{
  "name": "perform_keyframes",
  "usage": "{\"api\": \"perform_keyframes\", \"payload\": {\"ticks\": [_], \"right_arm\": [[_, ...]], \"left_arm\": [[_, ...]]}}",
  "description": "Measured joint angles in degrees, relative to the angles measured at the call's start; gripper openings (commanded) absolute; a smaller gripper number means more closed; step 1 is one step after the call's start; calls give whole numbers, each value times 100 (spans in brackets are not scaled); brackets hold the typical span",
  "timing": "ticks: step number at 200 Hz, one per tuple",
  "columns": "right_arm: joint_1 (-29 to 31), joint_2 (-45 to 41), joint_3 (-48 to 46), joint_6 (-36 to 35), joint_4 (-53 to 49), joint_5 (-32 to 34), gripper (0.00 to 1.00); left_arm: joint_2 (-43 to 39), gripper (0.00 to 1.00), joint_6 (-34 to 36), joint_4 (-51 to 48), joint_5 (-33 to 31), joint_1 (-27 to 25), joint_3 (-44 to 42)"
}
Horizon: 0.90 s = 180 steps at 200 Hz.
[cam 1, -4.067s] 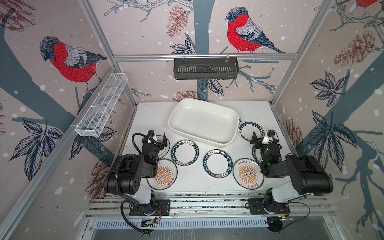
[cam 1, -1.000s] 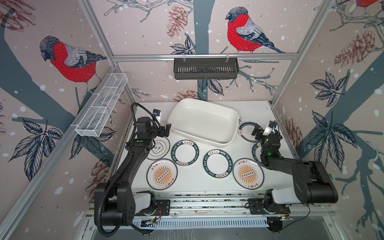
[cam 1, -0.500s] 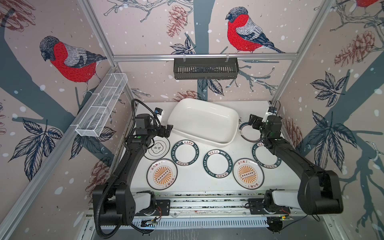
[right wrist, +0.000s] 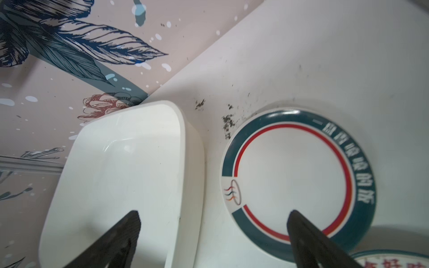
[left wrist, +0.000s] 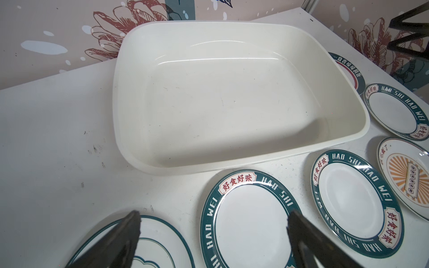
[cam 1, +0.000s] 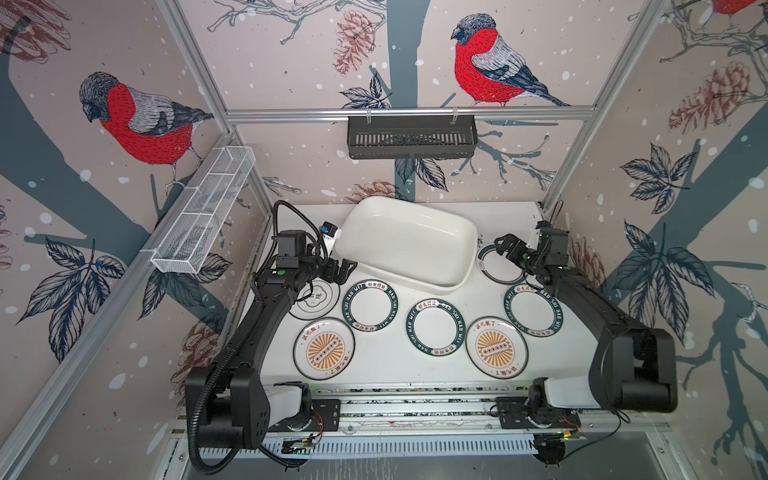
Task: Place the plates into the plastic bin on the countertop
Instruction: 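Raise the left arm while the right gripper reaches toward the red-and-green striped plate, then grip the edge of the red-and-green striped plate with the right gripper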
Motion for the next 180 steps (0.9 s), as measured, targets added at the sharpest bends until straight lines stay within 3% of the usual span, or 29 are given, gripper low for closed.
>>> {"api": "perform_keyframes", "payload": {"ticks": [75,180], "right_arm": [[155,-13,-741,599,2,-960,100],[227,599,-1209,1335,872,-1300,100]], "left_arm": [[273,98,48,-118,166,-142,179],[354,98,85,-258,240,-334,184]]}}
